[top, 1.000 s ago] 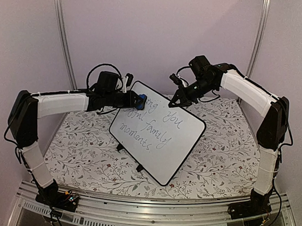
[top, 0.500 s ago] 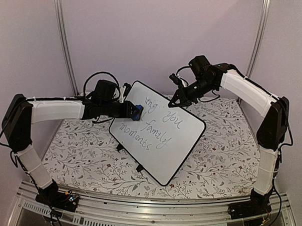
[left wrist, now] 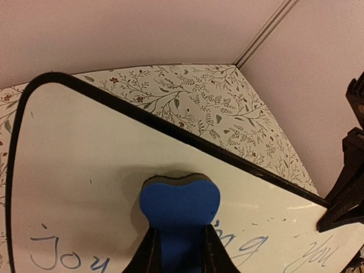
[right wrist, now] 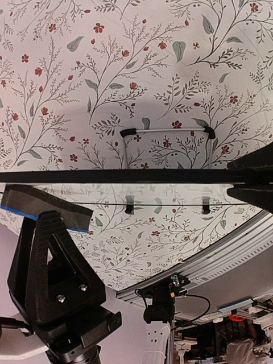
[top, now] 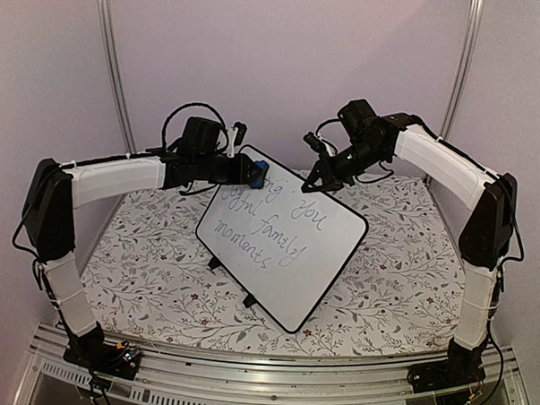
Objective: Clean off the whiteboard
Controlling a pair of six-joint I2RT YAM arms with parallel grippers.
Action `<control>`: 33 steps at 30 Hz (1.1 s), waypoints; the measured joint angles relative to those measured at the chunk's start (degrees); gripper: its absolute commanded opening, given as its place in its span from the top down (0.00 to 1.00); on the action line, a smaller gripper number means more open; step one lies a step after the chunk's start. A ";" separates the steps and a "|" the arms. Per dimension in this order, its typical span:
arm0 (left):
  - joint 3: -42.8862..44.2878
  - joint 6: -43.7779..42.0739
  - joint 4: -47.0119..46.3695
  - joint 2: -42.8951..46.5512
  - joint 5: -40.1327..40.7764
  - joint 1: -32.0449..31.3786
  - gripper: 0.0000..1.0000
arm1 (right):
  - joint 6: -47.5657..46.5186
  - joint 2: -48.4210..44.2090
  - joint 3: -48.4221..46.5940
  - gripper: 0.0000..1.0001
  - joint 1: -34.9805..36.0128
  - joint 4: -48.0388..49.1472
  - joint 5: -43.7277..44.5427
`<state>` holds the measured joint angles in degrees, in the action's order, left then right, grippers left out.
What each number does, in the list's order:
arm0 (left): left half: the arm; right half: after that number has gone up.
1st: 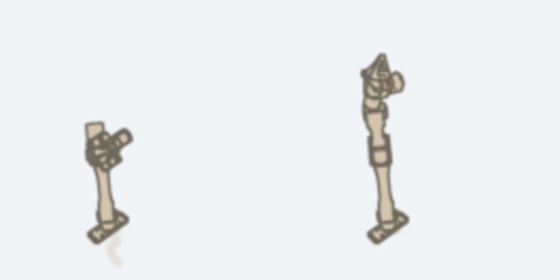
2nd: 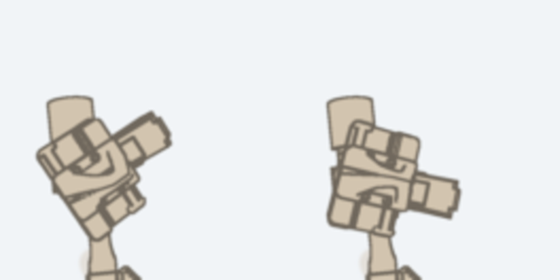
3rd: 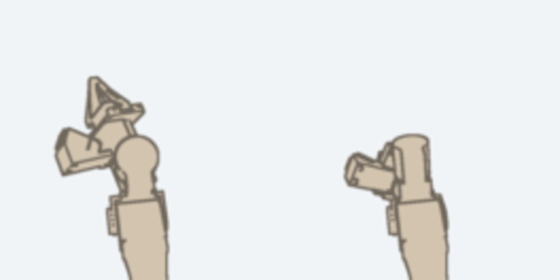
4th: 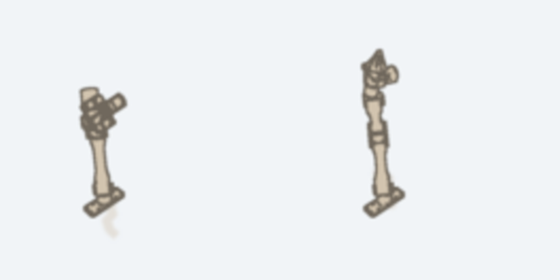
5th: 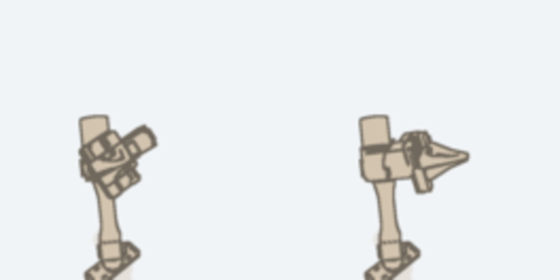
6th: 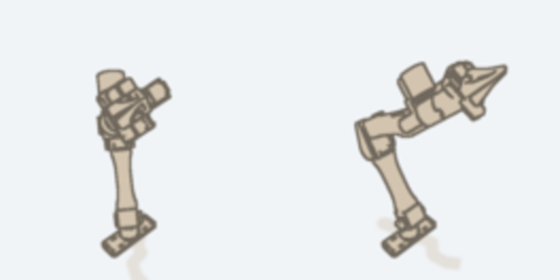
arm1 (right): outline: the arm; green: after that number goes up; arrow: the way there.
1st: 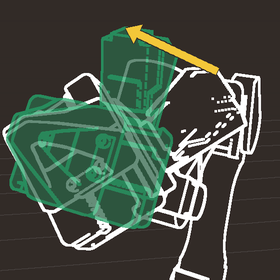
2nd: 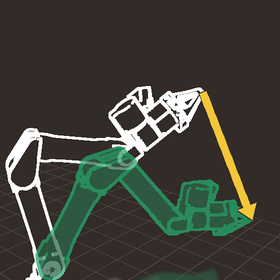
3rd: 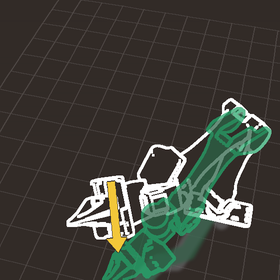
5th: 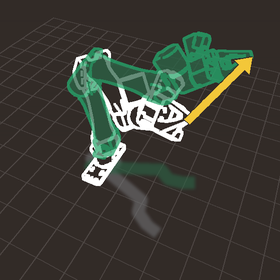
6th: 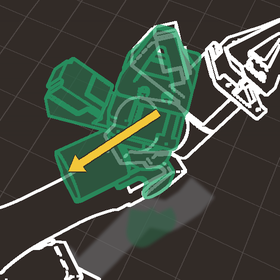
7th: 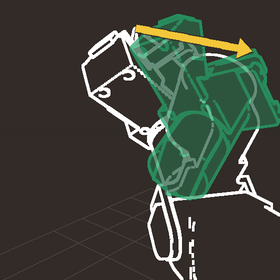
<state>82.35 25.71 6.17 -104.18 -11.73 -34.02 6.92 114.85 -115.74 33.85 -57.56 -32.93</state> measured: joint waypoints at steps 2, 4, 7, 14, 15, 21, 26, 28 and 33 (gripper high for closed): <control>-0.44 0.02 -0.35 0.15 0.00 0.00 1.00 | 0.00 0.00 0.00 1.00 0.00 0.02 0.00; -2.03 0.20 -1.66 0.76 0.04 0.00 1.00 | 0.00 0.00 0.00 1.00 0.00 0.02 -0.07; -6.23 0.74 -3.43 2.54 0.17 -0.04 1.00 | 0.00 0.00 0.00 1.00 0.00 0.04 -0.13; -14.75 1.97 -5.09 6.21 0.28 -0.68 1.00 | -0.02 0.00 0.00 1.00 0.00 0.02 -0.11; -14.91 1.99 -5.18 6.25 0.42 -0.79 1.00 | 0.00 0.00 0.00 1.00 0.00 0.00 -0.11; -13.00 1.90 -3.04 6.08 0.39 -0.87 1.00 | -0.02 -0.02 0.00 1.00 0.00 -0.02 -0.13; -5.38 0.98 0.26 3.19 0.20 -1.29 1.00 | -0.02 -0.02 0.00 1.00 0.02 0.00 -0.13; -2.78 0.61 0.72 2.16 0.22 -1.40 1.00 | -0.02 -0.02 0.00 1.00 0.02 0.00 -0.17; -2.19 0.42 0.57 1.88 0.24 -1.53 1.00 | -0.04 -0.04 0.00 1.00 0.11 0.04 -0.20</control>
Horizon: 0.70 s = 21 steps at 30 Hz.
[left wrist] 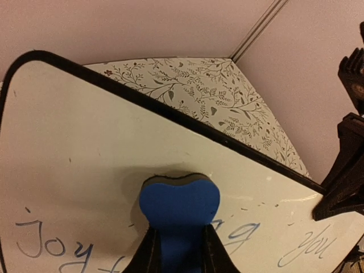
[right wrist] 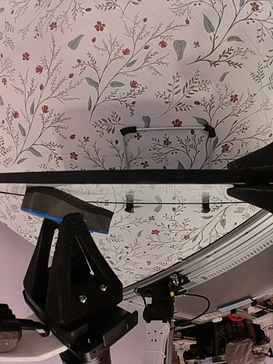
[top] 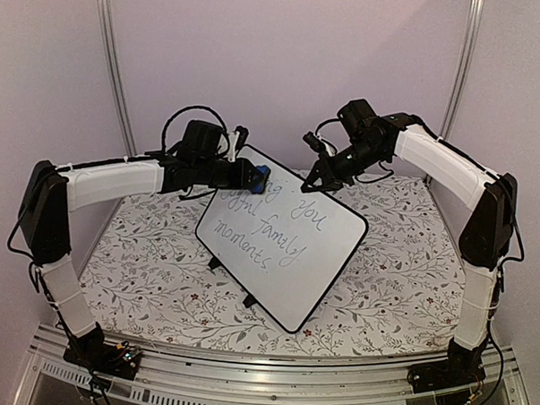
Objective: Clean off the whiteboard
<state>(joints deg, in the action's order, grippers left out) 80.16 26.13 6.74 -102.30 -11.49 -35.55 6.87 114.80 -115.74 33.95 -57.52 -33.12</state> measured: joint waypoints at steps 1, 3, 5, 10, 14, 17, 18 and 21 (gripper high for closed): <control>-0.55 0.02 -0.57 0.11 0.00 -0.02 1.00 | 0.00 0.00 0.00 1.00 0.00 0.02 0.00; -3.15 0.13 -2.23 0.96 -0.04 -0.07 1.00 | 0.00 0.00 0.00 1.00 0.00 0.00 0.07; -6.40 0.39 -3.41 2.27 0.00 -0.15 1.00 | 0.00 0.00 0.00 1.00 0.00 0.00 0.11; -14.88 1.22 -5.60 5.77 -0.02 -0.39 1.00 | 0.00 0.00 0.00 1.00 0.00 0.00 0.09; -15.69 1.33 -5.92 6.08 -0.02 -0.44 1.00 | 0.00 0.00 0.00 1.00 0.00 0.00 0.11; -14.25 1.25 -4.24 5.81 -0.02 -0.44 1.00 | 0.00 0.00 0.00 1.00 0.00 0.00 0.13; -13.14 1.09 -3.50 5.42 -0.04 -0.44 1.00 | 0.00 0.00 0.00 1.00 0.00 -0.02 0.13; -8.94 0.48 -1.84 3.82 -0.04 -0.46 1.00 | 0.00 0.00 0.00 1.00 0.00 -0.02 0.13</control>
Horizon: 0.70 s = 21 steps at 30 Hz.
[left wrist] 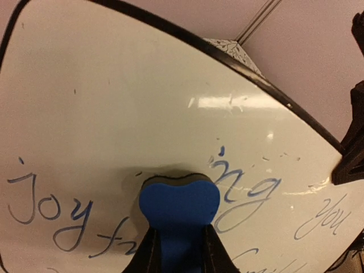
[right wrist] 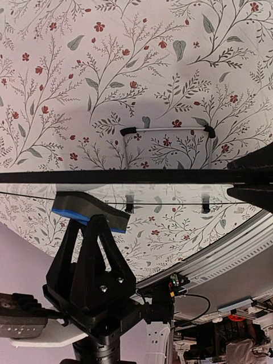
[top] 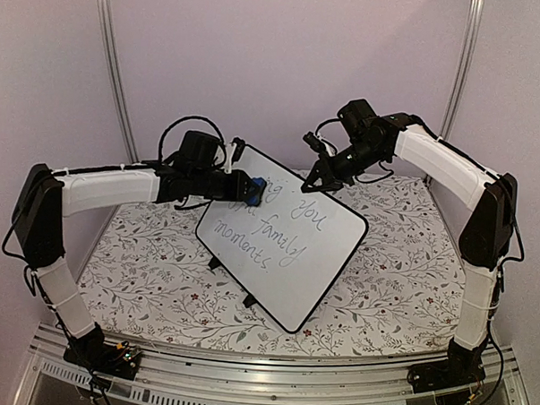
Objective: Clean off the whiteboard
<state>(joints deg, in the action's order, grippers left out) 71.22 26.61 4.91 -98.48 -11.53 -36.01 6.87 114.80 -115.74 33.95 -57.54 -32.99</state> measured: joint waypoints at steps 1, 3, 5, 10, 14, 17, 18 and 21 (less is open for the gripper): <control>2.10 -0.22 0.59 -0.83 0.00 0.00 1.00 | 0.00 0.00 0.00 1.00 0.00 0.00 0.00; 5.29 -0.52 0.94 -2.32 0.00 0.00 1.00 | 0.00 0.00 0.00 1.00 0.00 0.00 0.00; 7.96 -0.74 1.27 -3.58 0.00 0.00 1.00 | 0.00 0.00 0.00 1.00 0.00 0.00 0.04; 9.64 -0.90 1.44 -4.42 -0.15 0.00 1.00 | 0.00 0.00 0.02 1.00 0.00 0.00 0.09; 6.71 -0.76 -1.20 -3.50 -0.15 -0.04 1.00 | -0.02 0.00 0.07 1.00 0.00 0.02 0.09; 1.29 -0.15 -2.97 -1.18 -0.22 -0.24 1.00 | -0.02 -0.02 0.11 1.00 0.00 0.07 0.09; -0.37 0.07 -3.41 -0.50 -0.24 -0.35 1.00 | -0.02 -0.02 0.11 1.00 0.00 0.07 0.11; -4.37 0.68 -5.11 0.94 -0.31 -0.61 1.00 | -0.02 -0.02 0.13 1.00 0.00 0.07 0.15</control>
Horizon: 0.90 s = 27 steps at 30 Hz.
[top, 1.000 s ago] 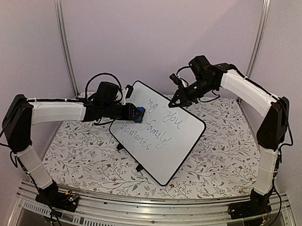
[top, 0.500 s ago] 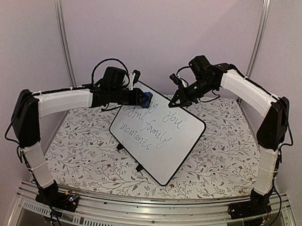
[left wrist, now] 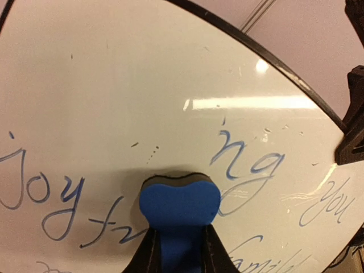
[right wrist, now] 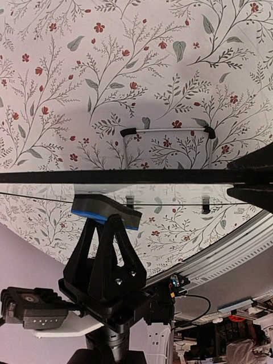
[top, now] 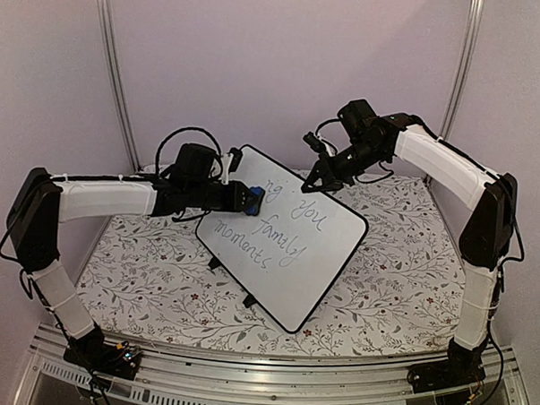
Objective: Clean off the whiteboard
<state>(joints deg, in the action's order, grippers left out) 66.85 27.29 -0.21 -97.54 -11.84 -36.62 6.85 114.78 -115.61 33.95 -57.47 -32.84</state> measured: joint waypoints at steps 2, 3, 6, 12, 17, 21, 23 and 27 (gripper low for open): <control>-1.11 0.28 -1.14 0.28 -0.07 -0.07 1.00 | 0.00 -0.07 0.09 1.00 0.00 0.02 0.00; -1.29 0.39 -1.49 0.33 -0.07 -0.09 1.00 | 0.00 -0.07 0.09 1.00 0.00 0.04 0.02; -1.22 0.44 -1.64 0.33 -0.11 -0.09 1.00 | 0.00 -0.09 0.13 1.00 0.00 0.07 0.02; 4.63 0.07 2.38 -2.03 -0.55 -0.11 1.00 | 0.00 -0.09 0.15 1.00 0.00 0.00 0.59; 12.68 -0.94 4.48 -5.46 -0.59 -0.17 1.00 | 0.02 -0.09 0.17 1.00 0.00 -0.02 0.72; 14.32 -1.11 4.85 -6.21 -0.59 -0.24 1.00 | 0.02 -0.15 0.20 1.00 0.00 -0.02 0.76; 13.53 -1.09 4.07 -6.01 -0.55 -0.28 1.00 | 0.02 -0.17 0.20 1.00 0.00 -0.02 0.76; 7.61 -0.63 0.85 -3.69 -0.48 -0.63 1.00 | 0.02 -0.17 0.20 1.00 0.00 -0.02 0.74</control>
<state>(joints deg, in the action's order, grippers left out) 74.46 26.65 0.64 -101.23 -12.32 -37.26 6.87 114.61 -115.42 33.95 -57.49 -32.10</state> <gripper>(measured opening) 0.177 0.036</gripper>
